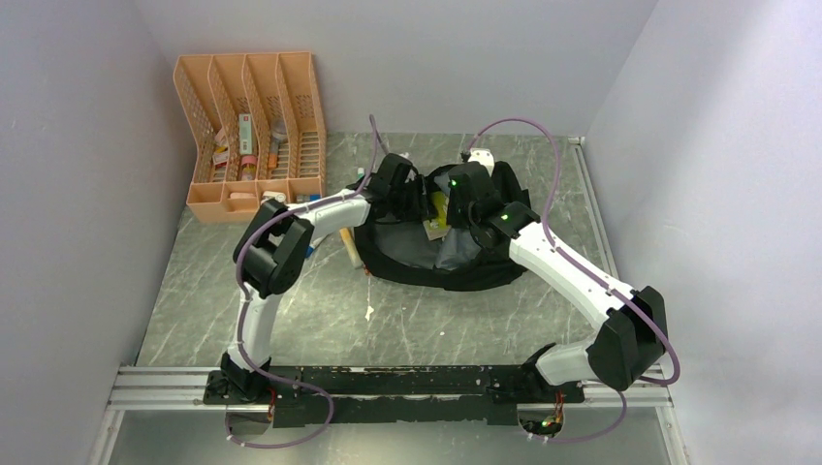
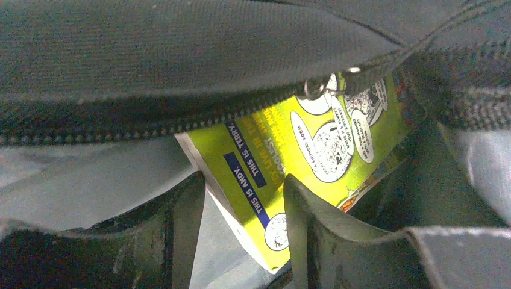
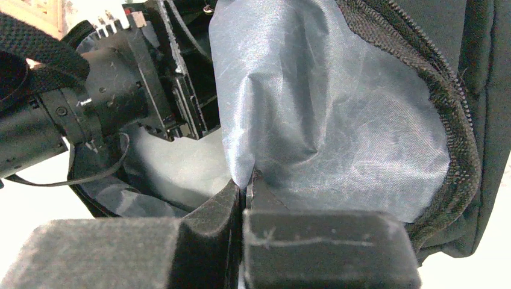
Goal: Pack the student bag
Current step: Place the book in the student bag.
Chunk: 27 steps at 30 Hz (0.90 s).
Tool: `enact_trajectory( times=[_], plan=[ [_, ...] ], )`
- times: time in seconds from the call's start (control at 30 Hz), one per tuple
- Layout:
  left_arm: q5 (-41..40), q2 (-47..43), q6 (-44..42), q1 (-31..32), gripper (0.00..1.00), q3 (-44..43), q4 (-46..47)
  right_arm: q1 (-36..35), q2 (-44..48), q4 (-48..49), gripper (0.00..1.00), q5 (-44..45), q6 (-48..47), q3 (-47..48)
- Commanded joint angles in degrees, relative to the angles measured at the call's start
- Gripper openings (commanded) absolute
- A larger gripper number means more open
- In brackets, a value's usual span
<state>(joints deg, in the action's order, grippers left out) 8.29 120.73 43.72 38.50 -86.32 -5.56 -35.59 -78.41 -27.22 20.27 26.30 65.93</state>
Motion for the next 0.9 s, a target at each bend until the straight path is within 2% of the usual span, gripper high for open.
enact_trajectory(
  times=[0.0, 0.17, 0.37, 0.53, 0.63, 0.73, 0.87],
  plan=[
    [3.45, 2.64, -0.07, 1.13, 0.54, -3.66, 3.71, -0.1, 0.1, 1.12, 0.0, -1.1, 0.13, -0.56],
    [5.44, 4.14, 0.31, 2.94, 0.48, -5.14, 6.9, -0.09, 0.33, 1.12, 0.0, -0.88, 0.15, -0.88],
    [7.06, 6.42, -0.67, 5.09, 0.48, -9.2, 8.12, -0.13, 0.37, 1.3, 0.0, -1.19, 0.25, -1.24],
    [7.8, 6.19, -2.01, 5.18, 0.54, -9.32, 8.03, -0.09, 0.49, 1.23, 0.0, -0.39, 0.32, -1.42],
    [7.42, 3.81, -2.88, 4.81, 0.65, -6.87, 7.39, -0.1, 1.0, 1.0, 0.0, 1.61, 0.65, -1.68],
    [8.37, -1.2, -3.21, 4.16, 0.71, -2.24, 8.4, 0.02, 1.77, 0.66, 0.0, 4.1, 1.12, -1.79],
    [7.31, -8.94, -5.21, 3.4, 0.73, 4.23, 6.93, 0.93, 2.94, 0.27, 0.0, 6.4, 1.37, -1.98]
  ],
)
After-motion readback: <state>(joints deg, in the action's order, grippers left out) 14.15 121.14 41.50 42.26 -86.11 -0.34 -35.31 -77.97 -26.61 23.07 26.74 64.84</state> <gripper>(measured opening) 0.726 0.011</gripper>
